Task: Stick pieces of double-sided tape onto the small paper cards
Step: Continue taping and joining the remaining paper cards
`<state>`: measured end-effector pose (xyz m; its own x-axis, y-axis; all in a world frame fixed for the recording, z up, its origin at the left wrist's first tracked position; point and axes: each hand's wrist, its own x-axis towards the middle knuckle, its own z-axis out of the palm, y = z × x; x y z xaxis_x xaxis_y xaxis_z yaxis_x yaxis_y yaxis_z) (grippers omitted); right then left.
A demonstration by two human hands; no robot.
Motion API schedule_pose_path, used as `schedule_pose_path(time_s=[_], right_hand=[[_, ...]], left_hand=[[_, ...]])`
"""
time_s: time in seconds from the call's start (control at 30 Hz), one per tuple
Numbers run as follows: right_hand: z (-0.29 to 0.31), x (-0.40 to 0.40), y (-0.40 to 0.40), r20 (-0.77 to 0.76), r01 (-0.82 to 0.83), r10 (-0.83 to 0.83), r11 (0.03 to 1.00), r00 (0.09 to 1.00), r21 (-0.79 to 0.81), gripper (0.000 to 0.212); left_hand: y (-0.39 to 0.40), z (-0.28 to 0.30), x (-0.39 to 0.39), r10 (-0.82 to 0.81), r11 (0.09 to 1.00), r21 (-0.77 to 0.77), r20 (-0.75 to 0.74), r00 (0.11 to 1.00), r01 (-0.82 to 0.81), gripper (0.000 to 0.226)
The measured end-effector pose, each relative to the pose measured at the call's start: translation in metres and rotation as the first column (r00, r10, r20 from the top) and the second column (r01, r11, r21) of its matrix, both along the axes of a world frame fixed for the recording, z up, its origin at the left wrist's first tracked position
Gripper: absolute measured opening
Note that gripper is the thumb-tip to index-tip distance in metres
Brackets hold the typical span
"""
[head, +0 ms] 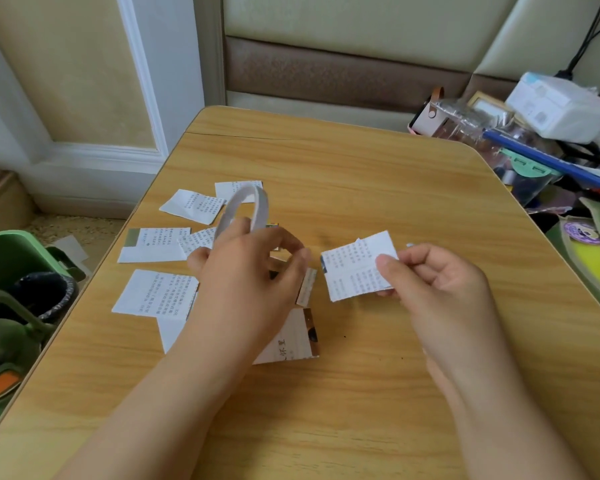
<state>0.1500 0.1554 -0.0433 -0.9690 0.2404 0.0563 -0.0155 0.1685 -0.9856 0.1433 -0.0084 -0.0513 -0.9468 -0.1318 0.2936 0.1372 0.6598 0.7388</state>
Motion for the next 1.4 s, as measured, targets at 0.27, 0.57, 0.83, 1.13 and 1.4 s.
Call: schedule_pose_path(time_s=[0.27,0.57,0.83,1.13,1.4], right_hand=[[0.011,0.008,-0.010,-0.166,-0.146,0.101,0.948,0.981,-0.284,0.010],[0.012,0.011,-0.015,-0.231,-0.159,0.095,0.947,0.968,-0.279,0.013],[0.010,0.010,-0.013,-0.259,-0.107,0.060,0.980,0.964,-0.170,0.014],[0.008,0.011,-0.012,-0.315,-0.086,0.058,0.993,0.947,-0.077,0.012],[0.008,0.011,-0.012,-0.328,-0.073,0.039,0.993,0.944,-0.094,0.010]], left_hand=[[-0.001,0.015,0.007,-0.174,0.817,0.569,0.096,0.980,0.090,0.021],[0.002,0.017,0.011,-0.284,0.640,0.751,0.035,0.958,0.162,0.020],[0.004,0.017,0.014,-0.256,0.713,0.680,0.022,0.967,0.173,0.025],[0.007,0.017,0.015,-0.240,0.707,0.686,0.007,0.971,0.171,0.030],[0.009,0.019,0.016,-0.219,0.706,0.690,-0.003,0.976,0.160,0.029]])
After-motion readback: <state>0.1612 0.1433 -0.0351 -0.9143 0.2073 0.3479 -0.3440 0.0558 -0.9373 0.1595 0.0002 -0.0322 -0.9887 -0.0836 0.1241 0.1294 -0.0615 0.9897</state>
